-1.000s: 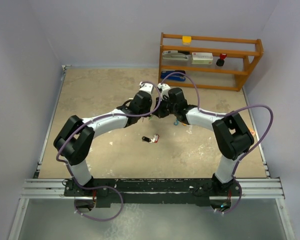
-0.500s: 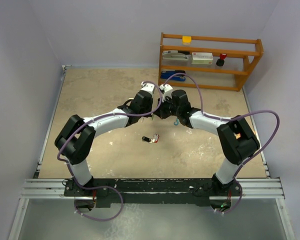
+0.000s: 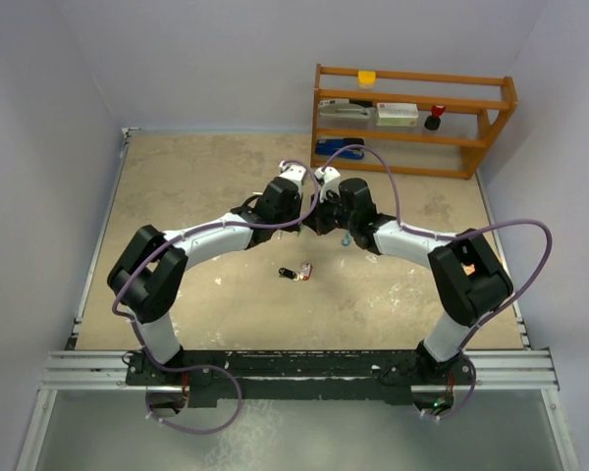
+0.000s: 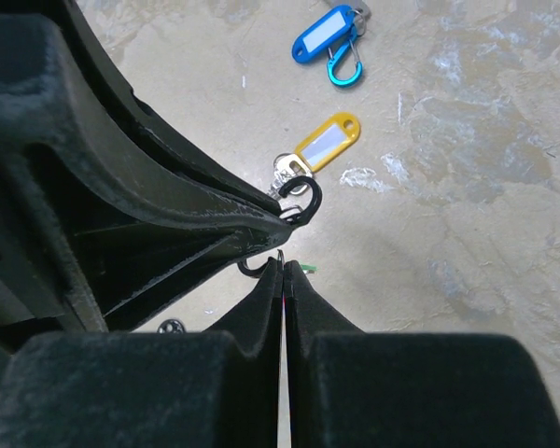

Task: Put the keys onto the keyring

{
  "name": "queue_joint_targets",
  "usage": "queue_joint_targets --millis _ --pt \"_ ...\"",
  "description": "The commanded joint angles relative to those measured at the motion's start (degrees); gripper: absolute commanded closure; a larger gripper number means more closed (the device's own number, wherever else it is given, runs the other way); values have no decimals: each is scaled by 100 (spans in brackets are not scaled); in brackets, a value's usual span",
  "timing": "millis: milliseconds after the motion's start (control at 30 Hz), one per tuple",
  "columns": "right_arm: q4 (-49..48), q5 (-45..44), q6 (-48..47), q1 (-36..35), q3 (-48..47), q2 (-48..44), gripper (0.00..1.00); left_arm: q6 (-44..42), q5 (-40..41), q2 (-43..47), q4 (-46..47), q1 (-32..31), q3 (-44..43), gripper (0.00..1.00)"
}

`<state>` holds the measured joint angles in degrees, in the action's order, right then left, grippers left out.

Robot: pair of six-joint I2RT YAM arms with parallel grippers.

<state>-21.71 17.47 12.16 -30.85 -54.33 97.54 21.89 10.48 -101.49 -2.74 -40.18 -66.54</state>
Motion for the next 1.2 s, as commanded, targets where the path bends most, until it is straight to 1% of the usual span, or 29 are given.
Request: queue_joint_targets --millis 0,600,1167 --pt "-318 18 -108 -35 17 -305 100 -92 -163 -24 90 -14 -252 100" --pt "-267 227 -154 -51 18 -270 100 -115 -24 -55 37 -13 -368 100" --pt "-198 247 -210 -104 17 -233 100 -90 86 -42 33 -7 -411 100"
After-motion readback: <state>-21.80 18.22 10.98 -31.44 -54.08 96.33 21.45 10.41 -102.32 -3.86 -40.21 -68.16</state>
